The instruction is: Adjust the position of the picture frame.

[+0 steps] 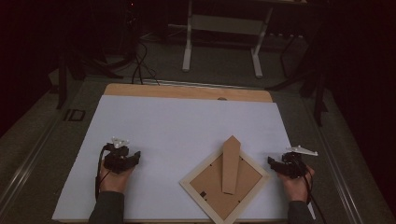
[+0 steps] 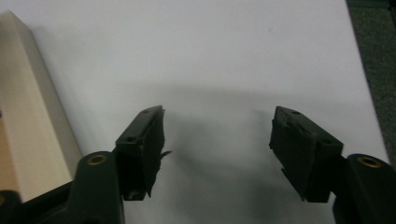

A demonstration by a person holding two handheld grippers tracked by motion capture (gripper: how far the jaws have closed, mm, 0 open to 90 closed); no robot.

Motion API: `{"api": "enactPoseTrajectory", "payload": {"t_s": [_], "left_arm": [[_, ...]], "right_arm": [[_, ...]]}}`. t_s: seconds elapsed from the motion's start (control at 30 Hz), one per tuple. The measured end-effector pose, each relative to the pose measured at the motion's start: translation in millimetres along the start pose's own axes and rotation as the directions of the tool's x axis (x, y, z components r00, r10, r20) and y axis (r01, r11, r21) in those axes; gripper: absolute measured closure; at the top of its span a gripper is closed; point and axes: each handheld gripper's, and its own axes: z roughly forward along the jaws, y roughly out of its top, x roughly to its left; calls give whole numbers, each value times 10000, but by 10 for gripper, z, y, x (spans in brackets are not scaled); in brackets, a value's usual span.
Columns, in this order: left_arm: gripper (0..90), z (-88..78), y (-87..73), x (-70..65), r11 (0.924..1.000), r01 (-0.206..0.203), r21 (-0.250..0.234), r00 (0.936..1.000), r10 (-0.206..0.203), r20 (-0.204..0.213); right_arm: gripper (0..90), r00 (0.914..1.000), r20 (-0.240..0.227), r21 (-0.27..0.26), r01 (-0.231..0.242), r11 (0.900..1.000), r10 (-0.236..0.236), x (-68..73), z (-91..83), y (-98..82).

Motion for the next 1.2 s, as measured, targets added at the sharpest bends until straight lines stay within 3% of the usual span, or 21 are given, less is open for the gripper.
{"api": "enactPoseTrajectory", "payload": {"t_s": [0.13,0.23,0.37,0.4,0.6,0.73,0.77,0.8,0.83,0.87,0.9,0.93,1.0,1.03,1.1,1.2], "left_arm": [[540,-28,8,-30,9997,-126,-211,9992,134,365],[573,-99,24,-71,9983,-227,-528,9954,275,923],[579,-134,24,-122,9966,-472,-678,9919,548,1149],[579,-155,23,-159,9946,-703,-757,9891,794,1238],[579,-186,39,-278,9876,-1316,-856,9789,1431,1461],[589,-221,46,-365,9799,-1699,-1049,9622,1880,1971],[591,-221,46,-365,9799,-1699,-1049,9622,1880,1971],[592,-235,44,-413,9750,-1903,-1145,9525,2117,2190],[591,-235,44,-413,9750,-1903,-1145,9525,2117,2190],[591,-239,37,-465,9698,-2124,-1202,9457,2350,2245],[592,-239,37,-465,9698,-2124,-1202,9457,2350,2245],[592,-258,27,-511,9579,-2453,-1494,9336,2750,2297],[592,-282,28,-549,9478,-2702,-1693,9202,3060,2441],[592,-282,28,-549,9478,-2702,-1693,9202,3060,2441],[592,-290,25,-596,9415,-2871,-1763,9085,3260,2613],[591,-262,18,-618,9417,-2954,-1611,9064,3295,2644]], "right_arm": [[352,9997,-145,-68,179,9998,-180,10,-30,1],[402,9983,-319,-343,477,9983,-487,45,-82,9],[420,9964,-637,-556,526,9971,-561,53,-126,17],[430,9941,-942,-602,482,9970,-538,53,-146,22],[455,9893,-1324,-552,544,9970,-613,64,-150,18],[504,9802,-1820,-518,699,9962,-783,110,-170,16],[504,9802,-1820,-518,699,9962,-783,110,-170,16],[540,9755,-1936,-541,960,9939,-1047,153,-190,19],[556,9724,-1998,-566,1111,9922,-1202,177,-200,19],[584,9689,-2077,-577,1253,9904,-1347,202,-207,18],[584,9689,-2077,-577,1253,9904,-1347,202,-207,18],[630,9606,-2226,-590,1573,9858,-1666,249,-209,15],[672,9530,-2349,-536,1839,9815,-1913,290,-195,11],[672,9530,-2349,-536,1839,9815,-1913,290,-195,11],[696,9435,-2483,-397,2164,9755,-2194,339,-171,4],[689,9349,-2691,-330,2312,9724,-2314,361,-158,0]]}}
